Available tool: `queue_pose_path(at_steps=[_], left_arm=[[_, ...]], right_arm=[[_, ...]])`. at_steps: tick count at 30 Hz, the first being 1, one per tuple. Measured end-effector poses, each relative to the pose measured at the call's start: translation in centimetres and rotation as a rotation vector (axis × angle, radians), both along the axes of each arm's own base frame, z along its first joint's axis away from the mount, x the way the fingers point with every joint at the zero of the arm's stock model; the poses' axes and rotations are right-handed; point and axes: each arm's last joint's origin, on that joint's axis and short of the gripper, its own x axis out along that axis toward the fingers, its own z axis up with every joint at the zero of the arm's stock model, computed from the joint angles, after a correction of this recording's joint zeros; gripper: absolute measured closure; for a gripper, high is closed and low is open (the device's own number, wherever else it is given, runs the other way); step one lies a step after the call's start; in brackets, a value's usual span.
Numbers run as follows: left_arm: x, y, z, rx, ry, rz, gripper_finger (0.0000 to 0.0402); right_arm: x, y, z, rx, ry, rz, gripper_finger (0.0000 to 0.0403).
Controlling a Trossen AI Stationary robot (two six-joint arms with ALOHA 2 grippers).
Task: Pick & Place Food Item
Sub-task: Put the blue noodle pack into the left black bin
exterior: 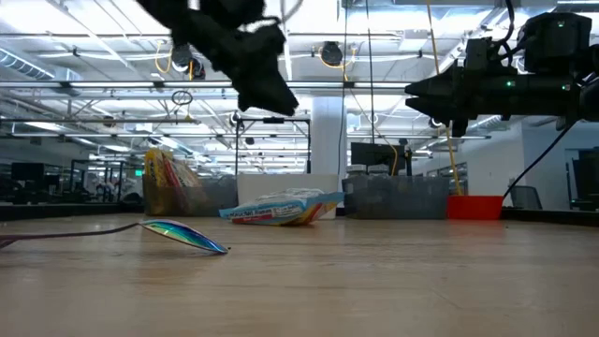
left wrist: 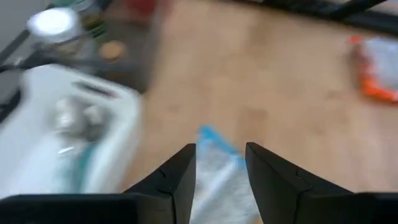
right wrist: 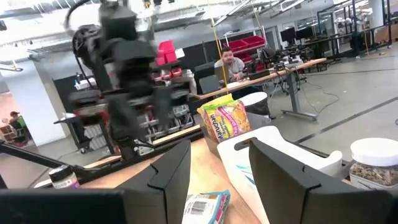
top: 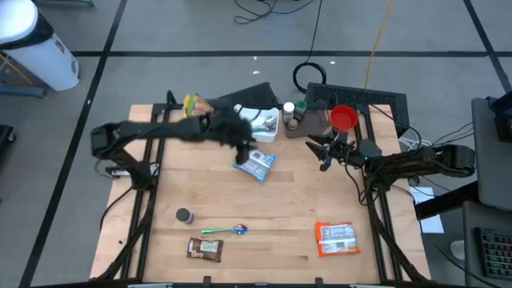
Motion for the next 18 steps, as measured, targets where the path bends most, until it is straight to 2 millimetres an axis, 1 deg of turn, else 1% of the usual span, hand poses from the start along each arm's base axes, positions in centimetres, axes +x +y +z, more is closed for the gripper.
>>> queue_pose_path(at_steps=[4, 8, 11, 14, 18], left_arm=[[-2.0, -4.4, -1.8, -0.010, -0.141, -0.038, 0.0261], [-4.1, -7.7, -3.6, 0.000, -0.215, -0.054, 0.0261], [-5.7, -9.5, -4.5, -0.002, -0.239, -0.052, 0.0261], [-7.1, -10.8, -5.4, -0.012, -0.239, -0.059, 0.0261], [-7.7, -11.8, -5.9, -0.022, -0.265, -0.071, 0.0261]], right_arm=[[0.0, 0.0, 0.0, -0.001, 0.006, -0.002, 0.0248], [0.0, 0.0, -0.1, 0.000, 0.006, -0.002, 0.0248], [0.0, 0.0, -0.1, 0.003, 0.007, -0.001, 0.0248], [0.0, 0.0, -0.2, 0.006, 0.015, -0.002, 0.0248], [0.0, 0.0, -0.1, 0.022, 0.004, 0.002, 0.0248]])
